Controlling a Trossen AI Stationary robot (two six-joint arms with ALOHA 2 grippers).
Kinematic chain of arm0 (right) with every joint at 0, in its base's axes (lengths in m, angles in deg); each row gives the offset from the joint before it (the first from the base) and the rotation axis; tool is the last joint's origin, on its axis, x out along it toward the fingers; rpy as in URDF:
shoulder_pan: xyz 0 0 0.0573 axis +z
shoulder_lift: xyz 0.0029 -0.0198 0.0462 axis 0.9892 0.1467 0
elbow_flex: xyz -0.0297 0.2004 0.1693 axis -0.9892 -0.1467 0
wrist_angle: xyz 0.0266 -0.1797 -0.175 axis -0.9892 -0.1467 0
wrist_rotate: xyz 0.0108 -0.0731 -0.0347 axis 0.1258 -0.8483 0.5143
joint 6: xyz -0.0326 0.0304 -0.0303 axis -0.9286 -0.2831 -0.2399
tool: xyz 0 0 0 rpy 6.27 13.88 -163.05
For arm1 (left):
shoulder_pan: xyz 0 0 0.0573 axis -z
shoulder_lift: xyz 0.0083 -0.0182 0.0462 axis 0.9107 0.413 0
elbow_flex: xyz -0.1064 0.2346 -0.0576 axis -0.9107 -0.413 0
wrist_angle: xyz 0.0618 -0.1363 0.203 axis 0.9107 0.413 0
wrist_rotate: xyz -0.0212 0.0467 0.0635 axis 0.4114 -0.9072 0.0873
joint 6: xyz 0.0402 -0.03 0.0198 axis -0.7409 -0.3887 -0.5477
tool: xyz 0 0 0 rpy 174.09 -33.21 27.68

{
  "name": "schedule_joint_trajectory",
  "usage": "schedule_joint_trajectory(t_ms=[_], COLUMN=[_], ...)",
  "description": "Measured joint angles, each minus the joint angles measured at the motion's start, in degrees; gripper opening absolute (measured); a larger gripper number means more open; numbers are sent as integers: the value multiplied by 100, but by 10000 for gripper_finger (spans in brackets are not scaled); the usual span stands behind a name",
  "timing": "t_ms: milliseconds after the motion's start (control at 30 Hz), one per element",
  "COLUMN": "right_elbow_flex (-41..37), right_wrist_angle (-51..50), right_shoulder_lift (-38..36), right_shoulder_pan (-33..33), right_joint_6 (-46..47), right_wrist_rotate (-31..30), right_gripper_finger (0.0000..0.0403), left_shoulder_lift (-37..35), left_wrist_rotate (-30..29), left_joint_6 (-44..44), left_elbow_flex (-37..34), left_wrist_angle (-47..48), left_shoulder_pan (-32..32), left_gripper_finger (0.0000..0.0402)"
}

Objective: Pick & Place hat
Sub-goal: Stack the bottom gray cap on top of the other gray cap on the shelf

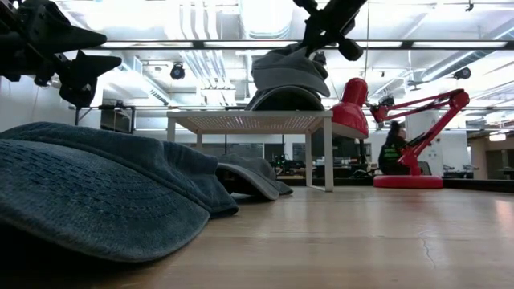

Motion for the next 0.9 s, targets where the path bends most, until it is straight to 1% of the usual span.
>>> schedule_joint_trajectory(t_ms=[367,467,700,900], right_elbow_flex=[-2,-2,-9,-4], right_wrist_angle=[-10,-13,-328,-330], right_shoulder_lift=[0,0,0,0], right_shoulder_pan=[0,0,-11,-11], right_joint_6=[9,4,36,96], right_wrist_rotate=[88,157,218,235], right_gripper_finger=[13,19,68,114], left_shoulder_lift=[0,0,-1,0], left_wrist_rotate=[0,0,0,0], left_joint_6=[0,0,-1,0], left_elbow_flex=[0,0,0,0], left_wrist_angle=[0,0,-2,-4], left_shoulder_pan=[2,0,0,1], left_gripper_finger=[195,195,195,195])
